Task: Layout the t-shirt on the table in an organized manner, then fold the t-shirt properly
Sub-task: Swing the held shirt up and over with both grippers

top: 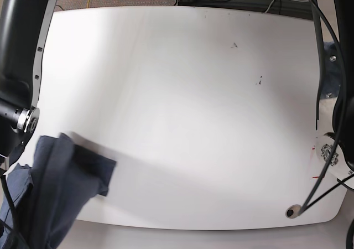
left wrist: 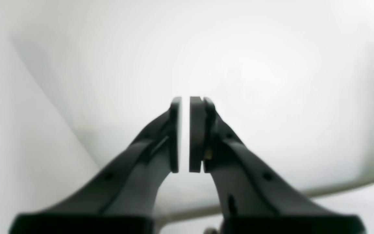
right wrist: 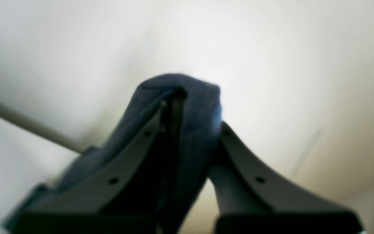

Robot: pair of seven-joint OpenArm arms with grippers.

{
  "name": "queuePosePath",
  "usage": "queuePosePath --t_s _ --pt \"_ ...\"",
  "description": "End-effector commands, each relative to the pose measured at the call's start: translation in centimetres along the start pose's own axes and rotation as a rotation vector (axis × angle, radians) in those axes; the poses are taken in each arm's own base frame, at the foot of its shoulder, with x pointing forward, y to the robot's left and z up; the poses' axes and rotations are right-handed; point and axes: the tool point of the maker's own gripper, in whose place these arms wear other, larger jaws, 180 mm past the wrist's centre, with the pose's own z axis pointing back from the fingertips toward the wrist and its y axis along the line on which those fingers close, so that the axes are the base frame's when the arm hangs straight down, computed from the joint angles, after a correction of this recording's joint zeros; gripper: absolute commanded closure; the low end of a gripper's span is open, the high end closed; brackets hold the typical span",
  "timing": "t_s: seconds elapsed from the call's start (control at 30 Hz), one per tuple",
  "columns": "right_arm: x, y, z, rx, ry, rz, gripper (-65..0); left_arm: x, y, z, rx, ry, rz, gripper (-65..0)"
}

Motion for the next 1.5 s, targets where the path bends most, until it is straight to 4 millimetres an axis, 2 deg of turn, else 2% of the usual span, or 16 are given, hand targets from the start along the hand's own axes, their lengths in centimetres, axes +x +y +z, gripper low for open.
queuePosePath --t_s 0.0,0.27,0.43,0.53,0.67,0.87,1.0,1.13,1.27,1.37,1.47 --pt "0.9 -0.7 0.4 -0.017 -0.038 -0.007 0.0 -0.4 -0.5 0.1 -0.004 -0.009 -0.008 -2.1" --pt "1.2 -0.1 0.2 -0.002 -0.046 -0.007 0.0 -5.2 -2.3 0.5 -0.01 0.067 -0.029 -1.9" --pt "3.2 2.0 -0.3 0.037 -0.072 0.033 0.0 -8.2 -4.0 0.4 -0.039 0.116 -0.022 -1.9" --pt "5.3 2.5 -0.2 0.045 -0.11 0.056 0.0 -9.7 -4.8 0.4 -0.05 0.145 -0.021 -1.9" --pt "8.3 3.4 0.2 0.058 -0.17 0.074 0.0 -10.6 -5.1 0.9 -0.049 0.155 -0.033 -1.9" --pt "13.4 2.9 1.9 0.048 -0.273 0.063 0.0 -12.2 -5.8 1.2 -0.057 0.184 -0.036 -1.9" --pt "15.2 2.5 2.7 0.039 -0.296 0.061 0.0 -12.8 -6.0 1.3 -0.062 0.198 -0.034 -1.9" --pt "15.4 2.6 2.9 0.038 -0.298 0.062 0.0 -13.6 -6.4 1.3 -0.074 0.214 -0.048 -1.9" --pt "14.5 3.3 2.3 0.054 -0.275 0.057 0.0 -14.1 -6.5 1.4 -0.078 0.224 -0.047 -1.9" --pt "12.2 3.9 1.8 0.059 -0.234 0.065 0.0 -14.9 -6.8 1.5 -0.084 0.24 -0.045 -2.1" --pt "8.8 5.5 1.8 0.059 -0.179 0.093 0.0 -15.7 -7.2 1.7 -0.09 0.257 -0.049 -2.2"
